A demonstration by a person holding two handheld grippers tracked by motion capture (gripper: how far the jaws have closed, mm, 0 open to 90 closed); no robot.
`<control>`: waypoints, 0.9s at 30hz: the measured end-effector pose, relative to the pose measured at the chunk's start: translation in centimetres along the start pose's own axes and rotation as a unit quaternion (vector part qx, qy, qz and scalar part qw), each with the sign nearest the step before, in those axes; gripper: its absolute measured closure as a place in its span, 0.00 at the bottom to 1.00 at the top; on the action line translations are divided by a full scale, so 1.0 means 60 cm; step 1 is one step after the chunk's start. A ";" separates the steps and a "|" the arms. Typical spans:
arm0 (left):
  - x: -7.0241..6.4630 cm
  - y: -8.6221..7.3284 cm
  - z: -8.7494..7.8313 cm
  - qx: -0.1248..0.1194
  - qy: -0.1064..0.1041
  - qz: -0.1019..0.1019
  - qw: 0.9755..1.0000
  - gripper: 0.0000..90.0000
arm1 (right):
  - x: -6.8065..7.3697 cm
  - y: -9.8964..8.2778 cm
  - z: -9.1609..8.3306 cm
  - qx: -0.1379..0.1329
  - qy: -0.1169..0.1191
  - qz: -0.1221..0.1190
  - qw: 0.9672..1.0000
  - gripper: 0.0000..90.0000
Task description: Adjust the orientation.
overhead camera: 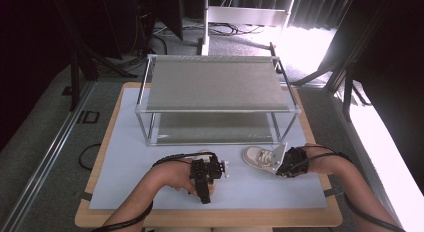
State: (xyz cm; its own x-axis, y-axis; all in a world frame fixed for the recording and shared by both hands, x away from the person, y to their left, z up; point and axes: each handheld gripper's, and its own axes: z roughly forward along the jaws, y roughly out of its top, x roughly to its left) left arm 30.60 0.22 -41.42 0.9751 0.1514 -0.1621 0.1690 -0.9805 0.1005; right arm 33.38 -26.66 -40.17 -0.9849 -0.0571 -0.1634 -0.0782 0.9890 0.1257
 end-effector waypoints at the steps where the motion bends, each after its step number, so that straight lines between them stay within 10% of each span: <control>1: 0.000 0.000 0.000 0.000 0.000 -0.001 1.000 0.36 | 0.001 0.004 -0.002 0.001 -0.001 -0.002 1.000 0.91; 12: -0.001 -0.002 0.002 0.000 -0.001 -0.002 1.000 0.36 | 0.022 0.042 -0.006 -0.029 0.047 -0.004 0.998 0.71; 18: -0.003 -0.003 0.002 0.001 0.000 -0.002 1.000 0.36 | 0.031 0.046 0.006 0.010 0.072 -0.023 0.997 0.61; 27: -0.002 -0.004 0.001 0.002 0.001 -0.002 1.000 0.37 | 0.035 0.055 0.001 0.015 0.063 -0.056 0.996 0.86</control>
State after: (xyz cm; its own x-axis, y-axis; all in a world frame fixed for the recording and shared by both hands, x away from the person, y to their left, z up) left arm 30.41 0.40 -41.47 0.9749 0.1549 -0.1598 0.1715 -0.9805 0.0959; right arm 31.10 -23.50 -40.15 -0.9822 -0.1813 -0.0501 -0.1850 0.9792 0.0832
